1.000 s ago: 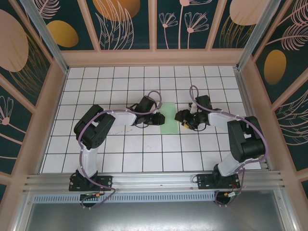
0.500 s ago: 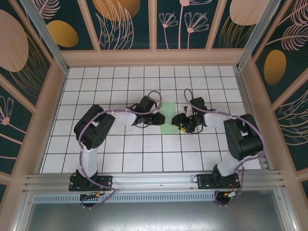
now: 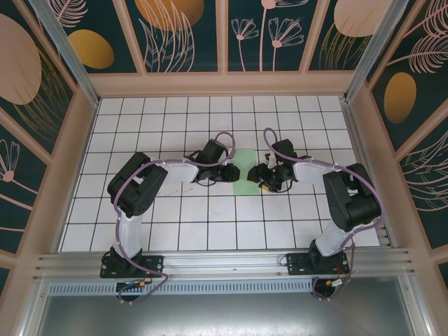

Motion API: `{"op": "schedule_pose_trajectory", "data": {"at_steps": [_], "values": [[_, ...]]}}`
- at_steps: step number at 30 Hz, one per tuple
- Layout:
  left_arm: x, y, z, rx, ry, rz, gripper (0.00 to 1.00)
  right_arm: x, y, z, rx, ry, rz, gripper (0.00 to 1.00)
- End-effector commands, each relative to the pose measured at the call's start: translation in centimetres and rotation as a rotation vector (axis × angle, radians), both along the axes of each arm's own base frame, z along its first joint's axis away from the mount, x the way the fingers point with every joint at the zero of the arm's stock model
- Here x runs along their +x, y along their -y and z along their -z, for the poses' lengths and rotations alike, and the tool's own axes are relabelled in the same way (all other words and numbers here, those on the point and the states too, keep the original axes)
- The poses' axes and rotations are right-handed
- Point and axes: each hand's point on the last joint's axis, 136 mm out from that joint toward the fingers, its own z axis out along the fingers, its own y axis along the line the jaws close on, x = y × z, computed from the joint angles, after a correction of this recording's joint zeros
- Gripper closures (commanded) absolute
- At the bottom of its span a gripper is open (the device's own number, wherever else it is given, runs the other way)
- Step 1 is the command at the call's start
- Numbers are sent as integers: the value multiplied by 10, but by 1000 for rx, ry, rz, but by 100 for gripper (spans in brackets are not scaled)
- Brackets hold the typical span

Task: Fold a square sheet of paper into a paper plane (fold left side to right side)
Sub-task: Fold the triangle a second time at the center of the table.

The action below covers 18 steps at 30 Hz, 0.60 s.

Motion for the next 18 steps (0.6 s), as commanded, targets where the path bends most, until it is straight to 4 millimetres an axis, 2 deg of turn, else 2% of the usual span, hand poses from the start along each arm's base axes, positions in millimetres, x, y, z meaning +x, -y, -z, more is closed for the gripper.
{"op": "schedule_pose_trajectory", "data": {"at_steps": [1,7,11,18], "values": [[-4,-11,18,67,-21,-11,74,2,3,3,-62,-6,5,39],[-3,-11,18,69,-19,-11,74,8,5,-7,-81,23,17,39],[-3,-11,18,67,-18,-12,74,6,6,-4,-90,17,16,39],[-3,-10,18,66,-19,-12,74,-1,-4,1,-76,-1,-14,39]]}}
